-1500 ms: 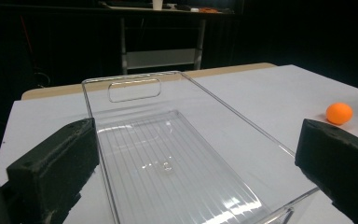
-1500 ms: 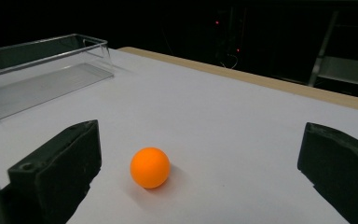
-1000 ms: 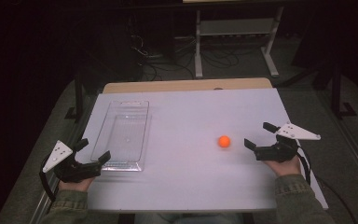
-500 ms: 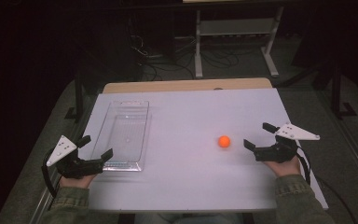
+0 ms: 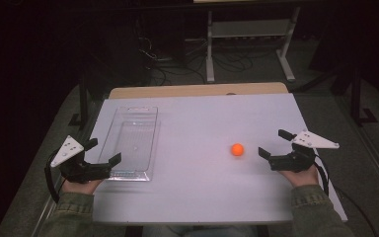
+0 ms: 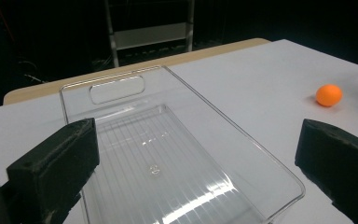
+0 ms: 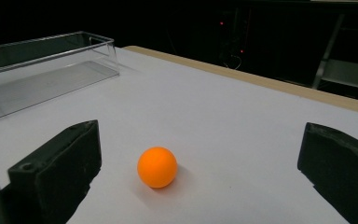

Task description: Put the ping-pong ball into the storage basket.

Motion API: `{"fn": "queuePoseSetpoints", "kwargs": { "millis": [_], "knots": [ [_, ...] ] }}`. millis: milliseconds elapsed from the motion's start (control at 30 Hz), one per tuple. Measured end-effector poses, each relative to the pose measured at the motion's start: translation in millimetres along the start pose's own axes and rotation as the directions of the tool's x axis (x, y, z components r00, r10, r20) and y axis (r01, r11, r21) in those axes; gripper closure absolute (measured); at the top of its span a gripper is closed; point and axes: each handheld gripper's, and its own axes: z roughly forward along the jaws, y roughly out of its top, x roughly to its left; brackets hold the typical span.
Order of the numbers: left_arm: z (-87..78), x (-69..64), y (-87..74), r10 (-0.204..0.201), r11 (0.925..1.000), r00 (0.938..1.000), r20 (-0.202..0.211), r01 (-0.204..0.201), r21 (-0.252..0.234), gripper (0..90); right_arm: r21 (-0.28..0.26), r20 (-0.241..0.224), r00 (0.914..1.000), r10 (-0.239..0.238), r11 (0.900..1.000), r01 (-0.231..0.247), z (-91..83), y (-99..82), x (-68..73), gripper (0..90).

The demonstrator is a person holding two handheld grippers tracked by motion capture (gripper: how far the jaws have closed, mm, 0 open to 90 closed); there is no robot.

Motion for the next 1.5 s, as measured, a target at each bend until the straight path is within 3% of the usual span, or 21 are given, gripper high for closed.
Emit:
{"fn": "queuePoseSetpoints", "kwargs": {
  "millis": [767, 1167, 1267, 1500],
  "knots": [
    [17.3, -10.4, 35.6, 0.077, 0.9960, 0.9953, 0.060, -0.079, 0.041, 0.0, 0.001, -0.011, 0.9999, 0.007, 1.0000, -0.007, 0.2, -0.2, -0.2, 0.0],
    [31.2, -16.3, 56.6, 0.118, 0.9897, 0.9872, 0.107, -0.126, 0.068, 0.0, 0.000, -0.007, 0.9999, 0.008, 1.0000, -0.008, 0.1, -0.1, -0.5, 0.0],
    [37.4, -19.0, 61.8, 0.135, 0.9854, 0.9828, 0.127, -0.146, 0.087, 0.0, 0.002, -0.010, 0.9999, 0.008, 1.0000, -0.008, 0.2, -0.1, -0.4, 0.0],
    [46.2, -22.3, 68.4, 0.142, 0.9821, 0.9793, 0.144, -0.158, 0.103, 0.0, 0.005, -0.012, 0.9999, 0.013, 0.9999, -0.013, 0.6, -0.3, -0.4, 0.0]
  ]
}}
